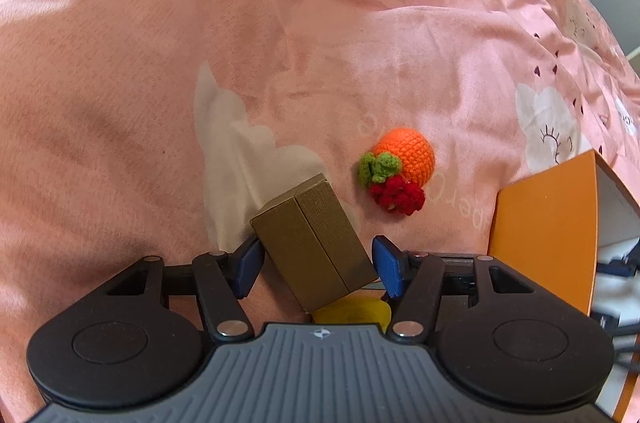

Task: Organize objects
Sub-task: 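Drop the glasses case into the box with the right tool while the left grasps the brown box, then carry the brown cardboard box into the orange box and open the left tool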

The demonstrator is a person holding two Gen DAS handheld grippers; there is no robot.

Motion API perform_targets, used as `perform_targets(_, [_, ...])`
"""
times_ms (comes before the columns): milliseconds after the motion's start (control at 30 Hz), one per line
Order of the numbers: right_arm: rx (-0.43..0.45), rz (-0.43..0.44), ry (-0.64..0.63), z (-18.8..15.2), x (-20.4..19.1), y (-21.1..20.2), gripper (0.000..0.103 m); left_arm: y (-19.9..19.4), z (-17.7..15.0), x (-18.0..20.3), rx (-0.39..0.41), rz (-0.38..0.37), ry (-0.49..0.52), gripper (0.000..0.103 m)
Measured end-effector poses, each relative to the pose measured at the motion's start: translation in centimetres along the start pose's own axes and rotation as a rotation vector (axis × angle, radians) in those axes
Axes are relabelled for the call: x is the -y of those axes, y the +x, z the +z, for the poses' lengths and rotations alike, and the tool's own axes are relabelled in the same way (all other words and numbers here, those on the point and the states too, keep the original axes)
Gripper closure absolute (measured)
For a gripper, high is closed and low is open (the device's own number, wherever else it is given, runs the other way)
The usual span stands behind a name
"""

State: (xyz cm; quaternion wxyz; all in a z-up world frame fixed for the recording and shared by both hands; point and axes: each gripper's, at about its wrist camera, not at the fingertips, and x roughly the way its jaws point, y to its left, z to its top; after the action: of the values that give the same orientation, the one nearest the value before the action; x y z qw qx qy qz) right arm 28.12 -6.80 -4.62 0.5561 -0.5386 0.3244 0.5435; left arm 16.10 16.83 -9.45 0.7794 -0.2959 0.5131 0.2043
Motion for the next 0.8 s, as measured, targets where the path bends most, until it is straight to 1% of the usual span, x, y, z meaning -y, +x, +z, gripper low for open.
perform_targets(67, [-0.017, -0.075, -0.009, 0.3, -0.7, 0.7, 0.072, -0.2, -0.2, 0.5, 0.013, 0.009, 0.06, 0.036])
perform_targets(167, [-0.031, -0.092, -0.047, 0.7, -1.2, 1.7, 0.074, -0.6, -0.4, 1.2, 0.022, 0.026, 0.147, 0.036])
perform_targets(233, [-0.028, -0.09, -0.052, 0.8, -1.5, 2.3, 0.074, -0.9, -0.5, 1.6, 0.025, 0.038, 0.2, 0.039])
perform_targets(300, [-0.015, -0.075, -0.043, 1.0, -1.7, 2.6, 0.077, -1.1, -0.5, 1.7, 0.018, 0.044, 0.233, 0.04])
perform_targets(367, [0.007, -0.045, -0.039, 1.2, -1.9, 2.7, 0.086, -1.4, -0.5, 1.6, 0.008, 0.041, 0.255, 0.042])
perform_targets(433, [0.037, 0.003, -0.042, 1.4, -2.3, 2.6, 0.088, -1.6, -0.4, 1.5, 0.006, 0.038, 0.266, 0.044])
perform_targets(467, [0.043, 0.028, -0.05, 1.6, -2.6, 2.6, 0.095, -1.7, -0.5, 1.4, 0.007, 0.036, 0.274, 0.045])
perform_targets(533, [0.042, 0.051, -0.084, 1.9, -3.3, 2.8, 0.102, -1.8, -0.5, 1.4, 0.006, 0.032, 0.285, 0.046])
perform_targets(600, [0.03, 0.05, -0.117, 2.2, -4.1, 3.1, 0.102, -1.9, -0.6, 1.5, 0.01, 0.029, 0.294, 0.046])
perform_targets(700, [0.019, 0.042, -0.1, 2.6, -4.3, 3.3, 0.1, -2.2, -0.6, 1.9, 0.022, 0.014, 0.308, 0.046])
perform_targets(800, [0.045, -0.015, -0.058, 2.8, -4.1, 2.6, 0.097, -2.8, -0.6, 2.1, 0.033, -0.002, 0.326, 0.047])
